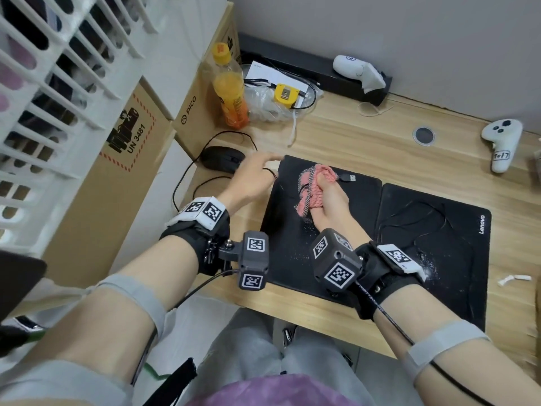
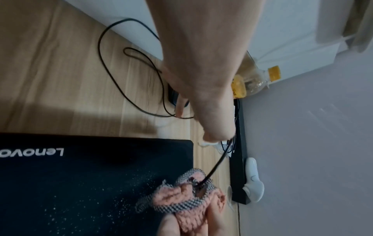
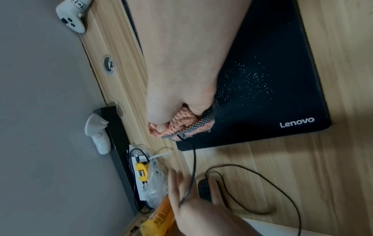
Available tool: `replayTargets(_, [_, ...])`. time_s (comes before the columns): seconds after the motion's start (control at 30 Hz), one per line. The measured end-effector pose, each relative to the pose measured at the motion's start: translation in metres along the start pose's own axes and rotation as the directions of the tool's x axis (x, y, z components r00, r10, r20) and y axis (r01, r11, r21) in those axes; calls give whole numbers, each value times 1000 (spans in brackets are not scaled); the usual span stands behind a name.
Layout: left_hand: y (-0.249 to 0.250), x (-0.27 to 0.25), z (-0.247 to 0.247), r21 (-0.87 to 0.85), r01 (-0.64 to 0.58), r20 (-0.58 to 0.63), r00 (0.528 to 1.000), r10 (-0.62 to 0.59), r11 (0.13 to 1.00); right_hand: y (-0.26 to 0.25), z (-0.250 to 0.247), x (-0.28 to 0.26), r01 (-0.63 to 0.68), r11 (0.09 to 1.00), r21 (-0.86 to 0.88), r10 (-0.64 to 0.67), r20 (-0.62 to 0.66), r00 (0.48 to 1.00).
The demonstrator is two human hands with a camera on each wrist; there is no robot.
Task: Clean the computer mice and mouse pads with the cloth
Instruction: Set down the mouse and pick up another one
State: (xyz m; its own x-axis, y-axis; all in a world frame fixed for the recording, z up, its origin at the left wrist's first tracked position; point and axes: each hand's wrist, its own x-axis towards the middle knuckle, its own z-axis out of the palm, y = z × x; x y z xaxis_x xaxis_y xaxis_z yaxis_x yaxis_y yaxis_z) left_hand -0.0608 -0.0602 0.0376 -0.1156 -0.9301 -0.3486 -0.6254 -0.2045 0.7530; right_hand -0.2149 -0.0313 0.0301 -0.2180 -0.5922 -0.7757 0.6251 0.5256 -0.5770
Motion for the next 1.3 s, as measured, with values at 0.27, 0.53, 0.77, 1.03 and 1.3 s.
replayTargets(0.27, [10, -10, -2, -567, 191, 360, 932, 33, 802, 5, 10, 4, 35, 998, -58, -31, 63, 998])
replayTargets(0.53, [11, -6, -12, -152, 170, 448, 890, -86, 974, -1, 13, 10, 58, 997, -44, -58, 2, 998])
replayTargets(0.77, [-19, 8, -24, -196, 288, 81, 957, -277, 937, -5, 12, 13, 22, 990, -139, -19, 25, 1000])
replayTargets(1.03, [-37, -2, -58, 299, 292, -90, 956, -278, 909, -1, 10, 21, 48, 974, -223, -33, 71, 997])
replayTargets(1.3, [10, -3, -52, -17, -125, 400, 909, 121, 992, 6, 16, 27, 112, 955, -275, -105, 41, 994])
